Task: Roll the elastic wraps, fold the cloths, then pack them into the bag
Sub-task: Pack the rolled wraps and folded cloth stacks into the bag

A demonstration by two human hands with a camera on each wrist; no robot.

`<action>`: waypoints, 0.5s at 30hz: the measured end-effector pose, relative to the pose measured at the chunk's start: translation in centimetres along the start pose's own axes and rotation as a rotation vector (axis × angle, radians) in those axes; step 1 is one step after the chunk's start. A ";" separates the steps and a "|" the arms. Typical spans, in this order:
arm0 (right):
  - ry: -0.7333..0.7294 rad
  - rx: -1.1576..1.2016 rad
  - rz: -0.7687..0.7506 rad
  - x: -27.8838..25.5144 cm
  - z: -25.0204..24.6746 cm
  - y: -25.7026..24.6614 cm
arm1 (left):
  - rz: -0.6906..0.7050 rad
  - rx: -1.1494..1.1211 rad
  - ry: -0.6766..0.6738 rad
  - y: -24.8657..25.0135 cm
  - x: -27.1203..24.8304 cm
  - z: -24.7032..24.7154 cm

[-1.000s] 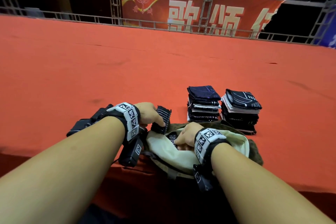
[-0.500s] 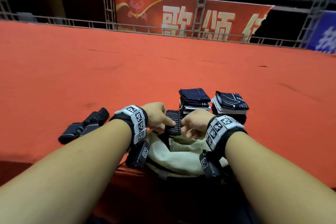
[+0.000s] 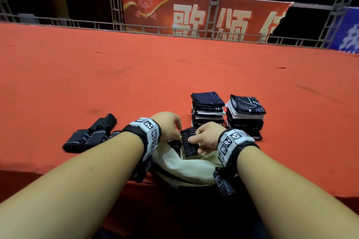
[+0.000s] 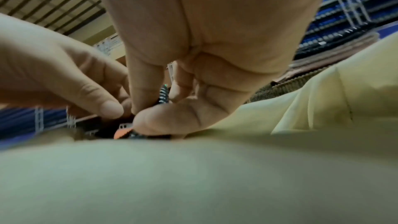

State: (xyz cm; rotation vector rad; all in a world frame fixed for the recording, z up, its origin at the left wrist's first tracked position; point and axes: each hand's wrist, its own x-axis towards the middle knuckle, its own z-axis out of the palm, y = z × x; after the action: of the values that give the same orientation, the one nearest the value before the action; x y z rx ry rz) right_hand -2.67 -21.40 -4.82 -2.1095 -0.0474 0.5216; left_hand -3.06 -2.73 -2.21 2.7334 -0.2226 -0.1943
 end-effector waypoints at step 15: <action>0.015 -0.662 0.166 2.1 3.0 -0.6 | 0.007 0.407 -0.167 -2.1 -0.8 2.6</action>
State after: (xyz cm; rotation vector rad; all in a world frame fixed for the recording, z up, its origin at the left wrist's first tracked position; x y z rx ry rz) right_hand -1.85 -18.24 -6.52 -2.7808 -0.0396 0.6503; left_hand -3.98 -1.67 -5.30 3.1205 -0.3513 -0.4170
